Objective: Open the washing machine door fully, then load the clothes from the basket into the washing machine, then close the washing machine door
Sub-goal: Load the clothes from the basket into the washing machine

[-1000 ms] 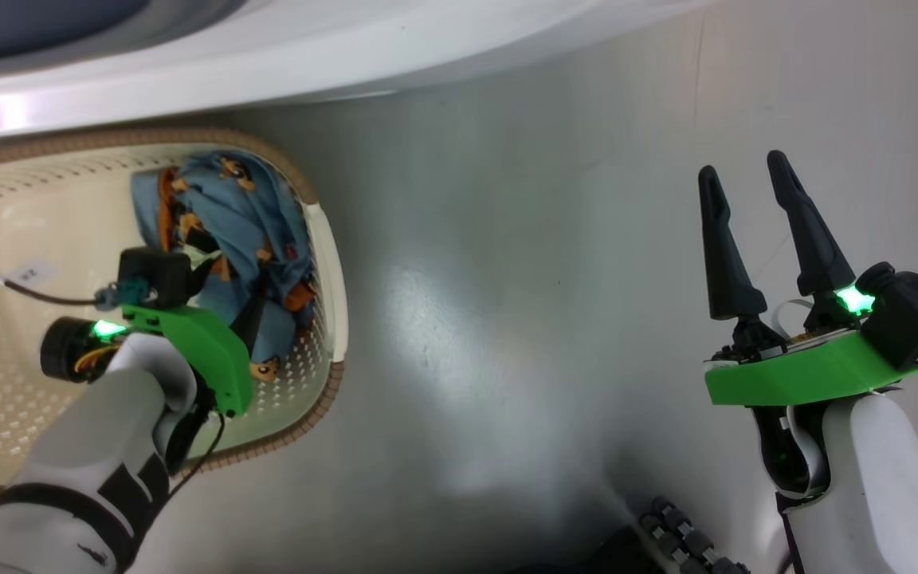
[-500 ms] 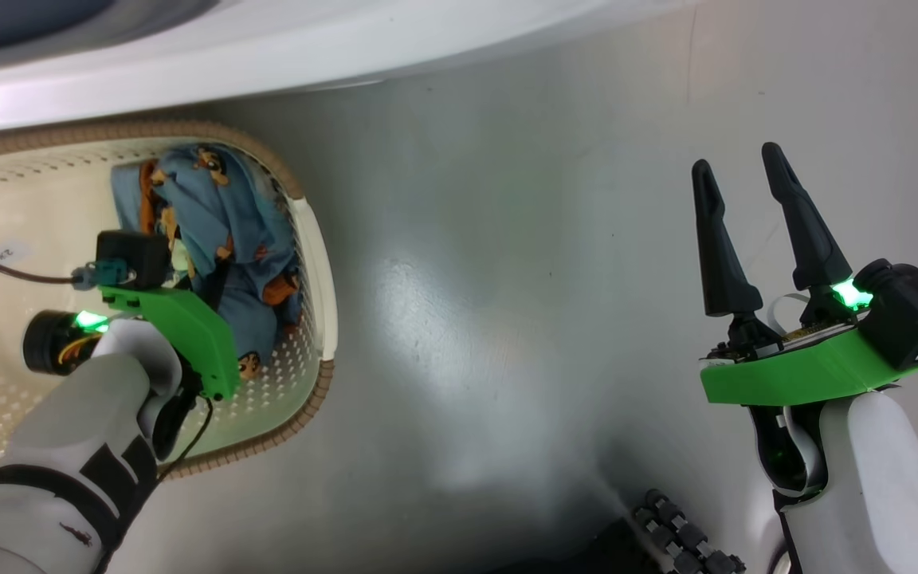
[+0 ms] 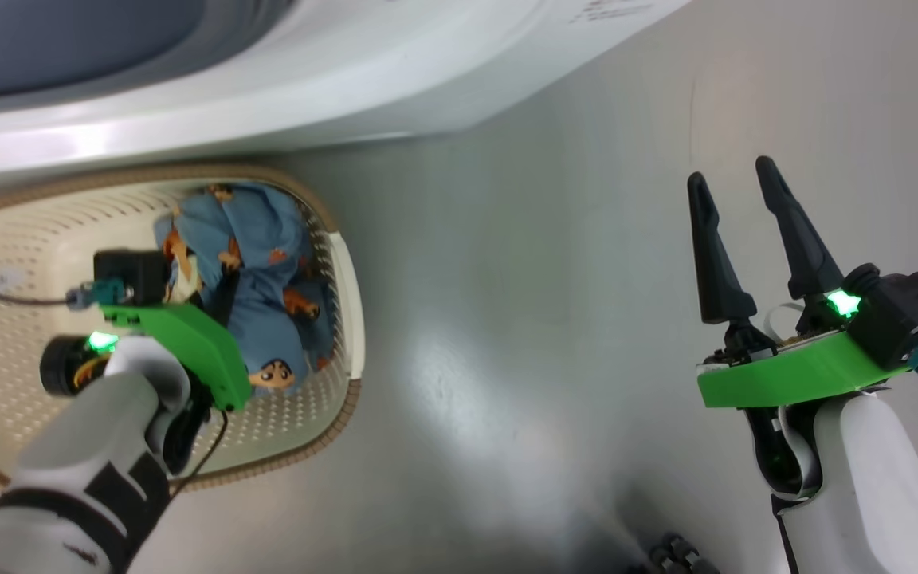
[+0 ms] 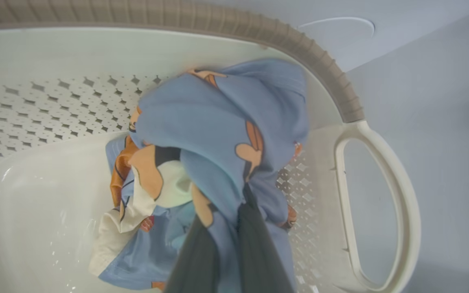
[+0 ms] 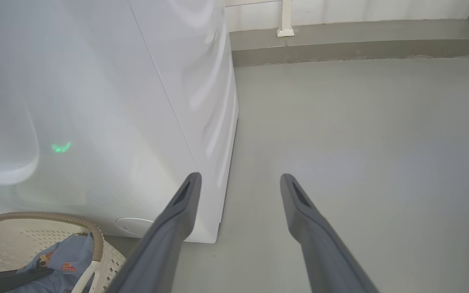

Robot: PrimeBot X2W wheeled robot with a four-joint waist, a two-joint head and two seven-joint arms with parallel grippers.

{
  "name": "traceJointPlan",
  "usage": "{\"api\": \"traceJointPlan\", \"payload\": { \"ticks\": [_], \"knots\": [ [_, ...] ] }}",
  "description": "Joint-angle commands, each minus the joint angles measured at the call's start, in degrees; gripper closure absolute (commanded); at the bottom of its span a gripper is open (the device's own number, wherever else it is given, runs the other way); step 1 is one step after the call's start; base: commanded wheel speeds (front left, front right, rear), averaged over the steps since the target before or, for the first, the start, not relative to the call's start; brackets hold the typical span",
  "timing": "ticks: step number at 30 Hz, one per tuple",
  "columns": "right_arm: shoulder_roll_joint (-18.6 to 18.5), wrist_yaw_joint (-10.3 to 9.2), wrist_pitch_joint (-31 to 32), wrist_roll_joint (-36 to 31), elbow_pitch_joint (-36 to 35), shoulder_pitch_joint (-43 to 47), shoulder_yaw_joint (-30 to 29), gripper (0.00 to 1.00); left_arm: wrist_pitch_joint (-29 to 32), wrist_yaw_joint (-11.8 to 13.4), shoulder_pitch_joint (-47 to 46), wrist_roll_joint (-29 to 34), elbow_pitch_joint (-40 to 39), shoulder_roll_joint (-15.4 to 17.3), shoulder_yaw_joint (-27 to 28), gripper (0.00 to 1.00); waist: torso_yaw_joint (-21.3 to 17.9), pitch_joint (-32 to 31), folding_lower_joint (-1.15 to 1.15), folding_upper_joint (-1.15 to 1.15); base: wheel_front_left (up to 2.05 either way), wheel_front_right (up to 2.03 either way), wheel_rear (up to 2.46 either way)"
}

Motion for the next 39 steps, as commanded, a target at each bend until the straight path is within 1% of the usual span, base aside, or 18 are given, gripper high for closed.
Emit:
{"api": "traceJointPlan", "payload": {
  "ticks": [1,14,23,35,39],
  "knots": [
    [0.09,0.08,-0.27,-0.75,-0.85,2.25,0.67,0.0,-0.77,-0.09,1.96,0.76,-0.78,1.24,1.97,1.0,1.78,-3.34,0.0,0.0,0.0,0.0,0.0],
    [0.09,0.08,-0.27,-3.07,2.69,5.99,-0.36,0.0,-0.78,-0.09,12.84,12.96,-8.44,0.57,19.14,1.0,5.54,-14.95,0.0,0.0,0.0,0.0,0.0],
    [-1.34,0.08,-0.27,-2.89,3.94,9.61,-1.14,0.0,-0.78,-0.09,21.19,21.17,-15.07,0.09,30.35,1.0,7.19,-21.71,0.0,0.0,0.0,0.0,0.0],
    [-3.12,0.08,-0.27,-2.18,4.59,14.7,-2.54,0.0,-0.79,-0.09,31.85,31.33,-26.02,-0.7,42.79,1.0,8.67,-29.19,0.0,0.0,0.0,0.0,0.0],
    [-3.27,0.08,-0.27,-2.03,4.61,16.19,-3.07,0.0,-0.79,-0.09,34.53,33.42,-28.91,-0.96,45.63,1.0,8.84,-31.08,0.0,0.0,0.0,0.0,0.0]
  ]
}}
